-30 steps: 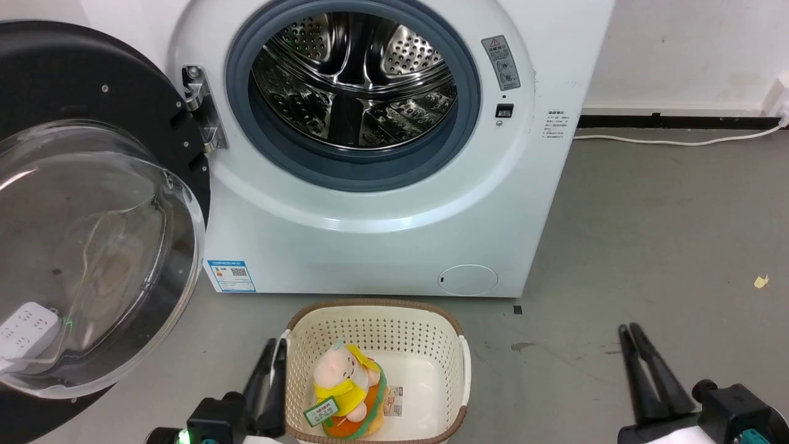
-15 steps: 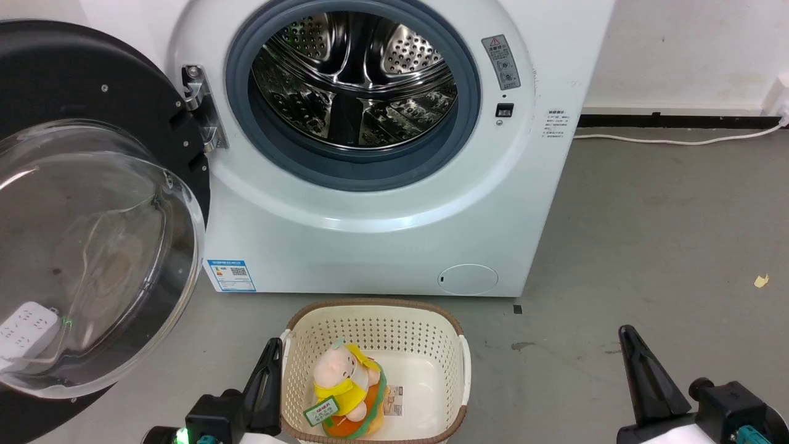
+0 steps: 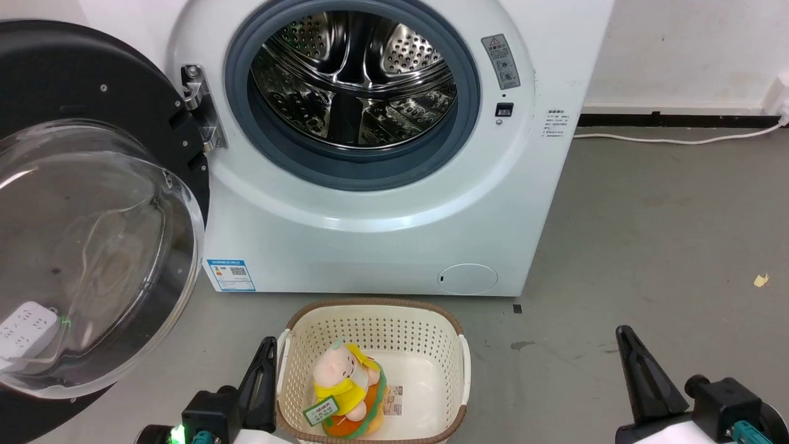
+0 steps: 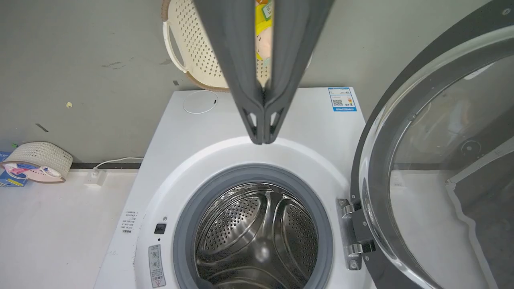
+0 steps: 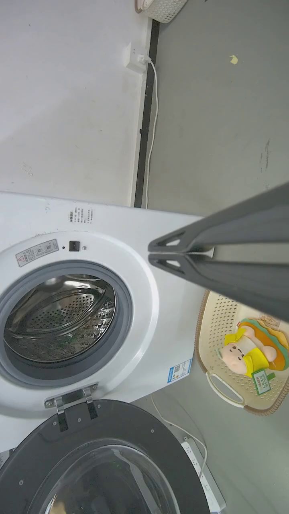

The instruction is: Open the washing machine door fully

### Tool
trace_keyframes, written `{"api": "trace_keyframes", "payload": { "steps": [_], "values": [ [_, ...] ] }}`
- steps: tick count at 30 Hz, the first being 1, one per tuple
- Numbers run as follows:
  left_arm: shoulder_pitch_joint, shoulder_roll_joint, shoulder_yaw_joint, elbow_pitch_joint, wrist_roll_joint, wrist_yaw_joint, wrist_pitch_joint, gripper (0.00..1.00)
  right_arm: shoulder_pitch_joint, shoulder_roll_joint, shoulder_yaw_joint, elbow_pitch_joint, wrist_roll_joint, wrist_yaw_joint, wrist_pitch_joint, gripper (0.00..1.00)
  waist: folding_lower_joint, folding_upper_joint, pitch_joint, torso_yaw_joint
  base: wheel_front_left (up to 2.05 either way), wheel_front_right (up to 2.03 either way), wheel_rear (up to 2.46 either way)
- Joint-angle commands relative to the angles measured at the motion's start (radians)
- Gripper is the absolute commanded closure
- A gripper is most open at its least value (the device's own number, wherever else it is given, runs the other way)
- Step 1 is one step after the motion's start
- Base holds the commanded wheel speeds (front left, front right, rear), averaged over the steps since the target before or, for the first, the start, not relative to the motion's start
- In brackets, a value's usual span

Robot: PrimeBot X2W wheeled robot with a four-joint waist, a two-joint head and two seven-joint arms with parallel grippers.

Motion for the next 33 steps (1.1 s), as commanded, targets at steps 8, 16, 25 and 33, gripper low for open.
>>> {"api": "trace_keyframes", "payload": {
  "steps": [8,16,25,33],
  "values": [
    [-0.016,0.0,0.009,-0.013,0.013,-0.001,0.019,1.0,-0.018,0.002,0.003,-0.01,-0.012,0.0,0.02,1.0,0.0,0.0,0.001,-0.002,0.0,0.0,0.0],
    [-0.02,0.0,0.017,-0.02,0.02,-0.002,0.035,1.0,-0.023,0.002,0.004,-0.013,-0.017,0.0,0.036,1.0,0.0,0.0,0.002,-0.003,0.0,0.0,0.0],
    [-0.025,0.0,0.025,-0.028,0.028,-0.002,0.054,1.0,-0.029,0.002,0.005,-0.016,-0.023,0.0,0.055,1.0,0.0,0.0,0.002,-0.005,0.0,0.0,0.0],
    [-0.028,0.0,0.033,-0.035,0.035,-0.003,0.07,1.0,-0.034,0.003,0.006,-0.019,-0.028,0.0,0.071,1.0,0.0,0.0,0.003,-0.007,0.0,0.0,0.0]
  ]
}}
